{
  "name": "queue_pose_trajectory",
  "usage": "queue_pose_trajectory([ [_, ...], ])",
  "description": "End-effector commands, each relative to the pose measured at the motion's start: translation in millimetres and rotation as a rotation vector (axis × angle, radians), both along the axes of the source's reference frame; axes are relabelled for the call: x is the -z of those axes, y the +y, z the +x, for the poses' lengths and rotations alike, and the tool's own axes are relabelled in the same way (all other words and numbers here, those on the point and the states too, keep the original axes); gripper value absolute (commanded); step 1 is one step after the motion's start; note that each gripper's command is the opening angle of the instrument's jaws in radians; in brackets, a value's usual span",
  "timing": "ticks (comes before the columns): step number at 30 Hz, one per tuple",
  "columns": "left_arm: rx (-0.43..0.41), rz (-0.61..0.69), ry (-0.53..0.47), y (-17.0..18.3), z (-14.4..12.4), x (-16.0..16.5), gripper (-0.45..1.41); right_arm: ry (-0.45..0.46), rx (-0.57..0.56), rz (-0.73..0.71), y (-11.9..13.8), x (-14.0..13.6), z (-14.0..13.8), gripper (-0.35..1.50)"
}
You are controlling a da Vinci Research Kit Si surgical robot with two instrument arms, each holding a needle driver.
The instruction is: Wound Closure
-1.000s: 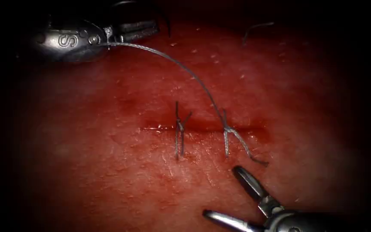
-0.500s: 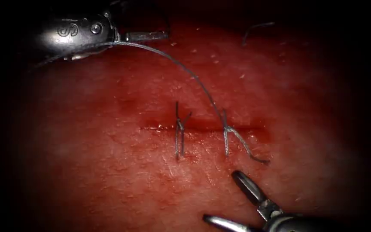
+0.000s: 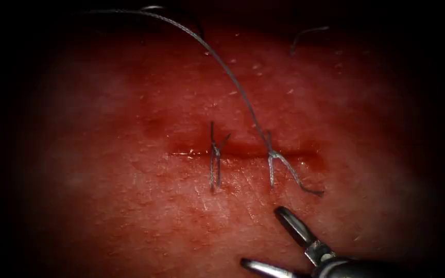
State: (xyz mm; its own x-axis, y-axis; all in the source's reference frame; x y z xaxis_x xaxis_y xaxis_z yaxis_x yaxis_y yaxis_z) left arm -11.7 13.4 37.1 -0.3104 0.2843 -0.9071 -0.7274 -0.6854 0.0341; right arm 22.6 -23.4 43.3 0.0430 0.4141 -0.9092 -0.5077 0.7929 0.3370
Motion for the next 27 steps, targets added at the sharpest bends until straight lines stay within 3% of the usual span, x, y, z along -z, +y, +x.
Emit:
queue_pose_trajectory([
  [1,-0.005,0.0,-0.025,-0.5,-1.0,0.6,-0.13,0.0,0.002,0.002,-0.7,-0.6,0.6,1.41],
  [6,-0.076,-0.007,-0.08,-3.6,-3.1,4.9,-0.2,0.002,0.004,-0.002,-1.0,-0.8,0.8,1.41],
  [12,-0.176,0.118,-0.162,-9.4,-6.3,7.6,-0.15,0.005,0.008,-0.006,-1.2,-1.2,0.9,1.41],
  [16,-0.203,0.123,-0.211,-12.6,-8.0,6.9,-0.13,0.006,0.009,-0.006,-1.2,-1.2,0.9,1.41],
  [21,-0.2,0.22,-0.285,-14.7,-9.6,4.7,-0.05,0.007,0.011,-0.008,-1.5,-1.2,0.9,1.41],
  [25,-0.157,0.301,-0.373,-13.5,-9.6,2.2,0.36,0.008,0.012,-0.01,-1.7,-1.3,0.9,1.41],
  [27,-0.122,0.328,-0.413,-12.7,-9.3,0.6,0.41,0.008,0.012,-0.01,-1.8,-1.3,0.9,1.41],
])
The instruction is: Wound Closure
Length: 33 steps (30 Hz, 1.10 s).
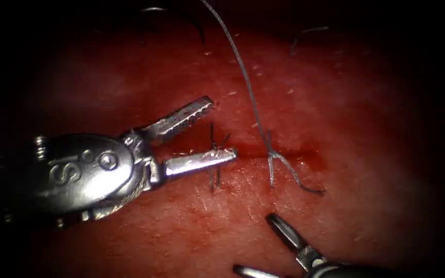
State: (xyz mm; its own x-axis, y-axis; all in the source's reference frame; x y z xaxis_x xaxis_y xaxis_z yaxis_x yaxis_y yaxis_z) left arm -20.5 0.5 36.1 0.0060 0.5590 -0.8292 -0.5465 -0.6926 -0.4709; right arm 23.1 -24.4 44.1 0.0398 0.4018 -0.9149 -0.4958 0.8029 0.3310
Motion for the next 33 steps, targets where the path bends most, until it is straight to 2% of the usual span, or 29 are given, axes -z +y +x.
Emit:
queue_pose_trajectory([
  [1,0.01,0.008,-0.007,0.5,-0.5,-1.1,0.41,0.0,0.001,0.002,-0.8,-0.4,0.4,1.41],
  [9,0.072,0.094,-0.067,1.9,-1.5,-6.9,0.42,0.001,0.002,0.0,-1.0,-0.5,0.5,1.4],
  [16,0.011,0.184,-0.18,3.2,-2.7,-10.2,0.51,0.002,0.004,-0.001,-1.2,-0.5,0.6,1.4],
  [25,0.038,0.206,-0.181,6.3,-2.9,-12.4,0.59,0.004,0.002,-0.006,-1.5,-0.8,0.7,1.38],
  [33,0.044,0.217,-0.156,7.7,-4.2,-13.5,0.56,0.004,0.003,-0.007,-1.6,-0.7,0.8,1.38],
])
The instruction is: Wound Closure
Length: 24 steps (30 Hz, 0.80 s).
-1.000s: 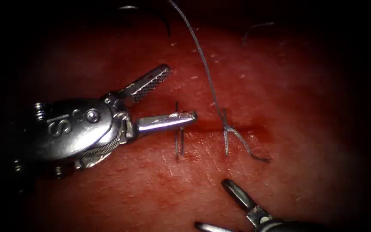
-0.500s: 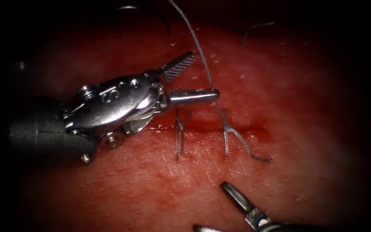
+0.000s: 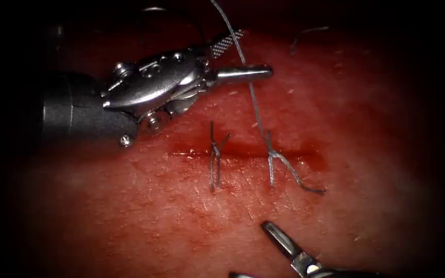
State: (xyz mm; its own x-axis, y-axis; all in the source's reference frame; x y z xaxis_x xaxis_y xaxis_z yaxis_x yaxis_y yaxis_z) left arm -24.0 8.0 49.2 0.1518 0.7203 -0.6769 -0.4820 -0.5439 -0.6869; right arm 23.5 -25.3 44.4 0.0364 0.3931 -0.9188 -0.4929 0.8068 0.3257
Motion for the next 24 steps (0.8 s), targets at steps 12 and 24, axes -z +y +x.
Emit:
queue_pose_trajectory([
  [12,-0.095,-0.097,-0.039,-0.2,0.0,1.1,-0.45,-0.06,0.045,0.067,2.0,-0.5,-0.3,1.33],
  [24,-0.109,-0.137,-0.022,-0.4,-1.5,2.3,-0.45,-0.198,0.003,0.156,8.9,-1.3,-1.4,1.26],
])
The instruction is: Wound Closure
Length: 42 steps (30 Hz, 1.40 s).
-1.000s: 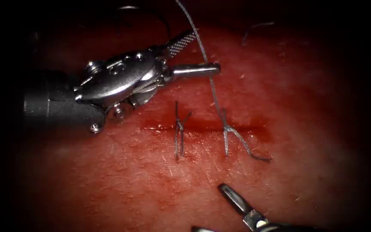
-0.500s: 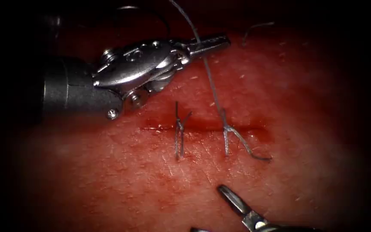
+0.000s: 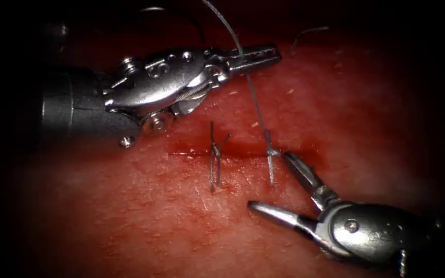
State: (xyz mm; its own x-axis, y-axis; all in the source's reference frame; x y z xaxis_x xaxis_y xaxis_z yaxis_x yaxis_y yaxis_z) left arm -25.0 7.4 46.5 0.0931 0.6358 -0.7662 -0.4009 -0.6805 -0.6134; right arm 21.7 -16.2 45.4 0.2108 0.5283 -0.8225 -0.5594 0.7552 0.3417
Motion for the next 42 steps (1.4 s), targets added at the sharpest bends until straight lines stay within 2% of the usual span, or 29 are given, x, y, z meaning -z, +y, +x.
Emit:
queue_pose_trajectory([
  [1,0.0,-0.001,-0.002,0.3,-0.6,-0.3,-0.45,0.005,0.006,0.007,-0.1,0.3,-0.1,1.25],
  [4,-0.002,-0.004,-0.001,0.4,-0.5,-0.2,-0.45,0.008,0.014,0.027,0.9,2.0,-1.3,1.21],
  [8,0.001,-0.004,0.002,0.3,-0.6,-0.1,-0.45,0.025,0.006,0.06,4.3,4.8,-2.9,1.21],
  [11,0.001,-0.004,0.002,0.0,-0.8,0.2,-0.45,0.01,0.018,0.098,6.9,5.6,-3.3,1.2],
  [14,0.001,-0.003,0.002,-0.3,-1.1,0.5,-0.45,-0.008,0.086,0.149,8.2,4.4,-2.7,1.18],
  [18,-0.007,-0.003,0.005,-0.5,-1.5,1.1,-0.45,-0.035,0.2,0.242,9.2,0.6,-0.9,1.2],
  [21,-0.011,-0.004,0.006,-0.4,-1.4,1.4,-0.45,-0.017,0.208,0.263,9.4,-1.2,0.2,1.25],
  [27,-0.013,-0.011,0.011,-0.1,-1.1,1.6,-0.45,-0.018,0.231,0.3,7.1,-4.0,1.3,1.2],
  [36,-0.01,-0.009,0.015,-0.4,-2.0,2.0,-0.45,-0.038,0.224,0.291,6.4,-7.3,2.7,1.25],
  [42,-0.019,-0.008,0.016,-0.7,-2.2,2.0,-0.45,-0.035,0.204,0.276,6.4,-8.2,4.1,1.23],
])
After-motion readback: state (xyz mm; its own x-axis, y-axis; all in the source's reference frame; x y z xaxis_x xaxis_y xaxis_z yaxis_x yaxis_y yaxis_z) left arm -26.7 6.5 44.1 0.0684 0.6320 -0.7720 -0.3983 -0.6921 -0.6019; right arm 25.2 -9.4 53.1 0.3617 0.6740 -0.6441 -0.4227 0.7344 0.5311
